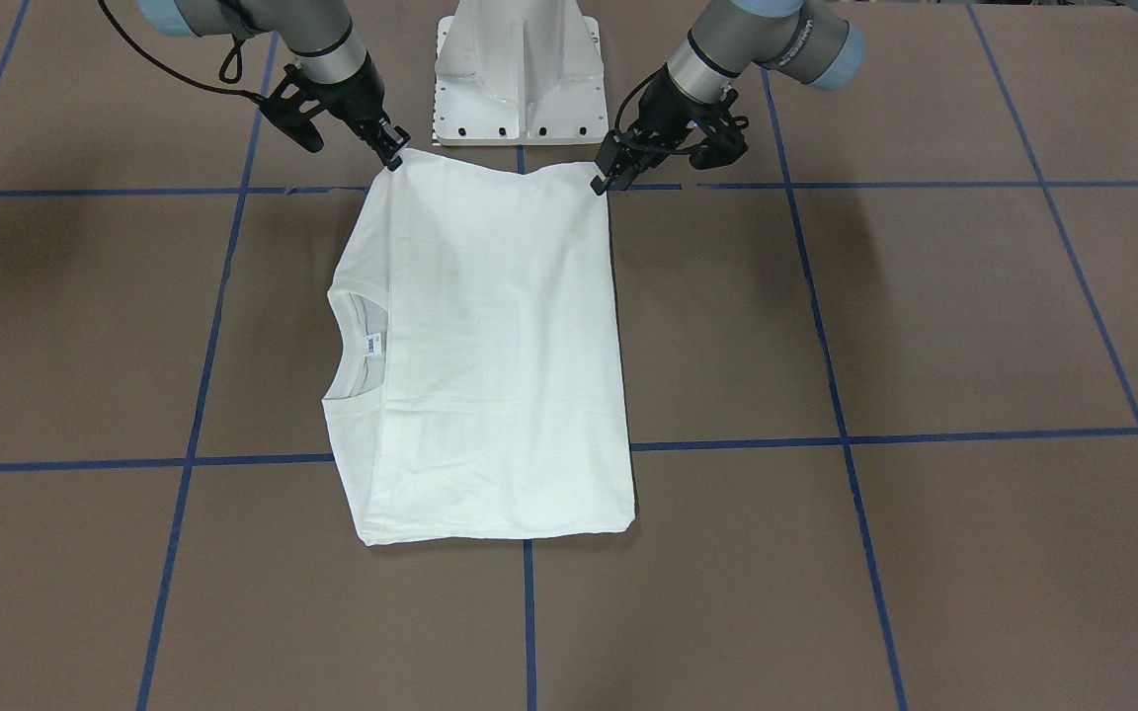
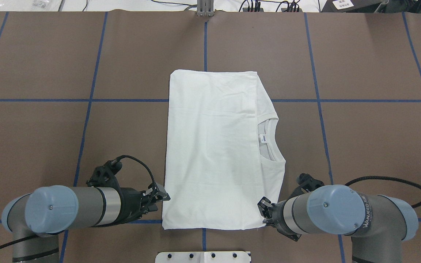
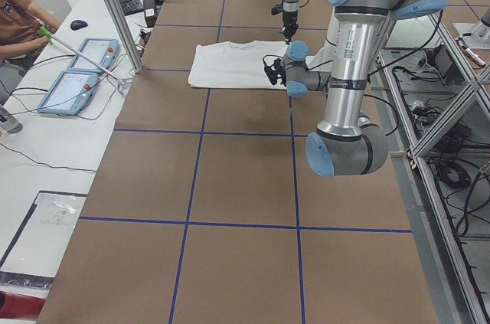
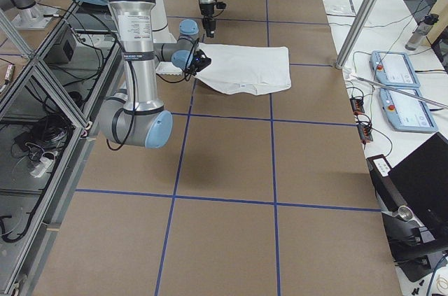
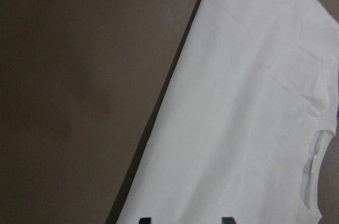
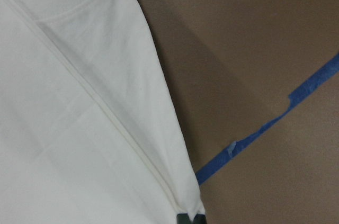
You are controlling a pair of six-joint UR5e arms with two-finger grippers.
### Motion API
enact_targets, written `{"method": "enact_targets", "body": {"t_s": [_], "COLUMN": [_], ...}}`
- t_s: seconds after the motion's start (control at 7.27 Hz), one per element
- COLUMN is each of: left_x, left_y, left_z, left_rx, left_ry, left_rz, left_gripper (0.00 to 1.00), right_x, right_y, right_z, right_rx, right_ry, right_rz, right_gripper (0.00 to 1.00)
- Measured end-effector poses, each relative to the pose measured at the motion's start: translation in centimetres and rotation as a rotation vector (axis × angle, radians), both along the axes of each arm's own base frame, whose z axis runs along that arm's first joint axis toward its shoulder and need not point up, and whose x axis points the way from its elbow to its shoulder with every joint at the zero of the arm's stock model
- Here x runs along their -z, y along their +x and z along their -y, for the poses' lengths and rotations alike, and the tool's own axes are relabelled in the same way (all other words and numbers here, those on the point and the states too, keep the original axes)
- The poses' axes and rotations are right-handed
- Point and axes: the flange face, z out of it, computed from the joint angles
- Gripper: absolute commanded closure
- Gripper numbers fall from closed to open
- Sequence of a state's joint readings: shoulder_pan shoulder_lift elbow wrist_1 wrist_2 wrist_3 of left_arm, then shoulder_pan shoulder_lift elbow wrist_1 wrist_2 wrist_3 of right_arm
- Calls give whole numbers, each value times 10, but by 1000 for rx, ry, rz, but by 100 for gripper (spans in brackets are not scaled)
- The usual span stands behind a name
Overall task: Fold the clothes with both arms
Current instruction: 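Move the left gripper to the near edge and grasp both near corners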
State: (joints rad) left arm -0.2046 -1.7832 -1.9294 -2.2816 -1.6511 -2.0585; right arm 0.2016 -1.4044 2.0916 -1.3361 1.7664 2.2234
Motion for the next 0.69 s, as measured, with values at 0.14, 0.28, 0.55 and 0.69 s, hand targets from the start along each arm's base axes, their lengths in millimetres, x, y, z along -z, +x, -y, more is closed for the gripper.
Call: {"method": "enact_targets", "body": {"t_s": [0.14, 0.28, 0.55, 0.69], "left_x": [-4, -9, -12, -12], "left_y": [12, 19, 24, 26], "left_z": [-18, -29, -37, -38], "left_rx": [-30, -49, -63, -64], "left_ry": [-16, -24, -27, -27], "left_rz": [12, 24, 31, 31], "left_gripper": [42, 42, 53, 73], "right_x": [1, 2, 2, 2], "right_y": [0, -1, -1, 0], "right_z": [-1, -1, -2, -2], "right_rx": [0, 0, 1, 1], "right_ry": [-3, -4, -4, -5], "right_rz": [1, 3, 5, 5], "right_gripper": [100, 100, 100, 100]}}
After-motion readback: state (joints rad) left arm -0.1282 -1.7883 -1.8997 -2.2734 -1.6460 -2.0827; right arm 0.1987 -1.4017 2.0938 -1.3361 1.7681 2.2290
